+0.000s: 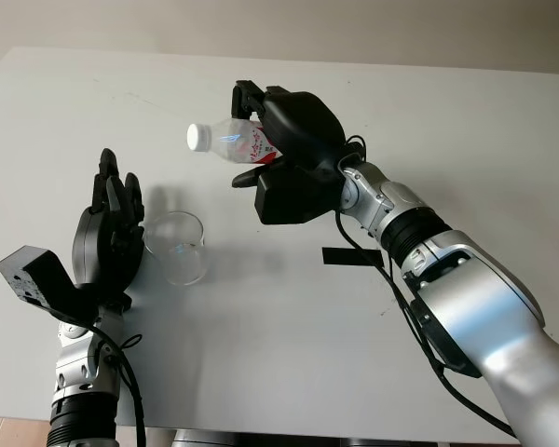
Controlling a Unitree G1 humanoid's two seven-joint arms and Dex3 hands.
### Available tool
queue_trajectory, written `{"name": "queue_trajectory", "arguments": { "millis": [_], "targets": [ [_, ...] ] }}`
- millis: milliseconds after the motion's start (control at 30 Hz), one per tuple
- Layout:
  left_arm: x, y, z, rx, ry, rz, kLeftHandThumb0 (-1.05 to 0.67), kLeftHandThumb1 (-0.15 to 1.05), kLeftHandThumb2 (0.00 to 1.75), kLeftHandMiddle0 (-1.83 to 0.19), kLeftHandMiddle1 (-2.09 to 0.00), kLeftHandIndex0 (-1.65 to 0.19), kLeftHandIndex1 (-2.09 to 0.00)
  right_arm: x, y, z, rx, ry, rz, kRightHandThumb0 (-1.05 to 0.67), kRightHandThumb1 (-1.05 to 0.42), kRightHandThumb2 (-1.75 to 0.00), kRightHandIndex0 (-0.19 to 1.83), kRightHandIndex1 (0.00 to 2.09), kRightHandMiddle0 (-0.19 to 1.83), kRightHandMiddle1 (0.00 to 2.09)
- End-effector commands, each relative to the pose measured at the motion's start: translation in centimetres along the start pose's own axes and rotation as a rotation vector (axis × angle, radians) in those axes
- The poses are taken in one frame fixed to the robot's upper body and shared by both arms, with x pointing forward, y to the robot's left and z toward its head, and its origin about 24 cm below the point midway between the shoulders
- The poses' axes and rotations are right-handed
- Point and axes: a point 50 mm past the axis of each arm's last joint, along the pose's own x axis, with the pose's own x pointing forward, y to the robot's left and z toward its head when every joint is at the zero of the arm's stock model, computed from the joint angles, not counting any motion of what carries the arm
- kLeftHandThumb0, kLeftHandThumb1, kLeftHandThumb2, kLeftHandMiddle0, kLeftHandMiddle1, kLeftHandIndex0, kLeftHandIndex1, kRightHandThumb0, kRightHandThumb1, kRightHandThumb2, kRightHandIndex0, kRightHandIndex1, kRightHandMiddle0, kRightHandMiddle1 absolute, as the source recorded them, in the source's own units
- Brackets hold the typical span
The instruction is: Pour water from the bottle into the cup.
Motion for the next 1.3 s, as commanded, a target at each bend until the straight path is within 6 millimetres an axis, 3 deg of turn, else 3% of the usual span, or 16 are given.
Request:
{"name": "queue_trajectory", "arguments": {
  "millis": [0, 333, 467, 600, 733, 833, 900, 933, 1033, 1200, 1267],
  "targets": [
    [-0.5, 0.2, -0.8, -0.010, 0.028, 0.010, -0.81, 1.05, 0.64, 0.19, -0.04, 0.19, 0.00, 0.8, -1.4, 0.5, -0.039, -0.044, -0.045, -0.17, -1.04, -0.19, 1.18, 2.09, 0.65, 2.09],
    [-0.6, 0.1, -0.9, -0.009, 0.027, 0.005, -0.82, 1.05, 0.63, 0.19, -0.02, 0.19, 0.00, 0.9, -1.7, 1.3, -0.147, -0.142, -0.105, -0.17, -1.04, -0.21, 1.22, 2.09, 0.74, 2.09],
    [-0.6, 0.2, -1.0, -0.009, 0.027, 0.003, -0.83, 1.05, 0.63, 0.19, -0.01, 0.19, 0.00, 0.8, -1.7, 1.5, -0.192, -0.189, -0.140, -0.15, -0.90, -0.49, 1.19, 2.09, 0.86, 2.09],
    [-0.6, 0.1, -1.0, -0.011, 0.025, 0.009, -0.83, 1.05, 0.63, 0.19, -0.03, 0.19, 0.00, 0.8, -1.7, 1.8, -0.218, -0.224, -0.160, -0.17, -0.89, -0.56, 1.20, 2.09, 0.87, 2.09],
    [-0.6, 0.0, -1.0, -0.014, 0.025, 0.007, -0.84, 1.05, 0.63, 0.19, -0.03, 0.19, 0.00, 0.8, -1.8, 2.3, -0.244, -0.275, -0.181, -0.20, -0.99, -0.39, 1.24, 2.09, 0.82, 2.09],
    [-0.6, 0.0, -1.0, -0.012, 0.023, 0.008, -0.83, 1.05, 0.64, 0.19, -0.02, 0.19, 0.00, 0.8, -1.9, 2.5, -0.263, -0.310, -0.192, -0.22, -1.04, -0.20, 1.18, 2.09, 0.61, 2.09],
    [-0.7, 0.0, -1.0, -0.013, 0.022, 0.011, -0.83, 1.05, 0.64, 0.19, -0.02, 0.19, 0.00, 0.8, -2.0, 2.7, -0.265, -0.335, -0.201, -0.22, -1.03, -0.15, 1.13, 2.09, 0.43, 2.00],
    [-0.7, 0.0, -1.0, -0.012, 0.024, 0.014, -0.83, 1.05, 0.64, 0.19, -0.02, 0.19, 0.00, 0.8, -2.0, 2.8, -0.276, -0.345, -0.201, -0.24, -1.04, -0.12, 1.08, 2.09, 0.33, 1.81],
    [-0.7, 0.0, -1.0, -0.011, 0.023, 0.018, -0.83, 1.05, 0.64, 0.19, -0.03, 0.19, 0.00, 0.9, -2.2, 3.0, -0.327, -0.386, -0.207, -0.27, -1.04, -0.08, 1.02, 2.09, 0.42, 2.02],
    [-0.8, -0.1, -1.0, -0.007, 0.021, 0.014, -0.84, 1.05, 0.64, 0.19, -0.02, 0.19, 0.00, 1.0, -2.4, 3.4, -0.380, -0.450, -0.210, -0.30, -1.04, -0.14, 0.98, 2.09, 0.50, 2.09],
    [-0.8, -0.1, -1.1, -0.006, 0.021, 0.013, -0.84, 1.05, 0.64, 0.19, -0.03, 0.19, 0.00, 1.0, -2.5, 3.5, -0.412, -0.477, -0.216, -0.30, -1.04, -0.12, 1.04, 2.09, 0.64, 2.09]
  ]
}}
